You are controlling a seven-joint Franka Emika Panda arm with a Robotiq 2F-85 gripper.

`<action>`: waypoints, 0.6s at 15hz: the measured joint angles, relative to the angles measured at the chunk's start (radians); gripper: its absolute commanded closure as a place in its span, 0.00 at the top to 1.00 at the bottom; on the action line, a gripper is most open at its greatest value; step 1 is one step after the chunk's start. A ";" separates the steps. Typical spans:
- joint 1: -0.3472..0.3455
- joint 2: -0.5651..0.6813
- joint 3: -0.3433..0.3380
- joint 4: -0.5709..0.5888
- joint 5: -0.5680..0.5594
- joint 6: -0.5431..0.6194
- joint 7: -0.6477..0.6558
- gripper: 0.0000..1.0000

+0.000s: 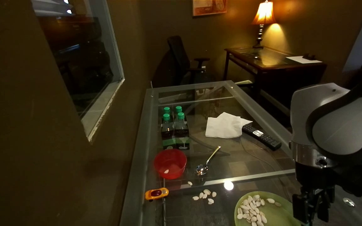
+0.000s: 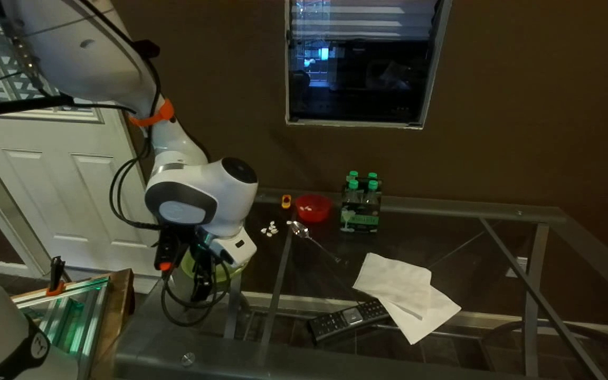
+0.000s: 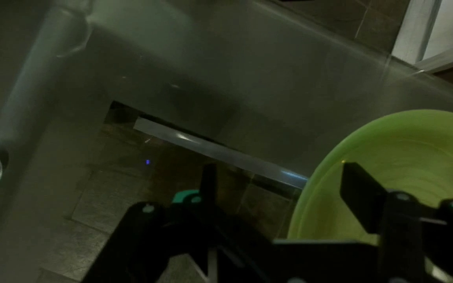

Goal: Empty the contents on the yellow plate onto the red bowl

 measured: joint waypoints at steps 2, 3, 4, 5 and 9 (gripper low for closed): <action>-0.008 0.020 0.002 0.016 0.002 0.002 0.000 0.44; -0.014 0.024 0.003 0.021 0.005 0.002 0.000 0.39; -0.020 0.025 0.004 0.026 0.010 0.002 0.000 0.31; -0.025 0.026 0.005 0.028 0.014 0.002 0.000 0.21; -0.050 0.029 0.005 0.035 0.042 -0.001 -0.007 0.25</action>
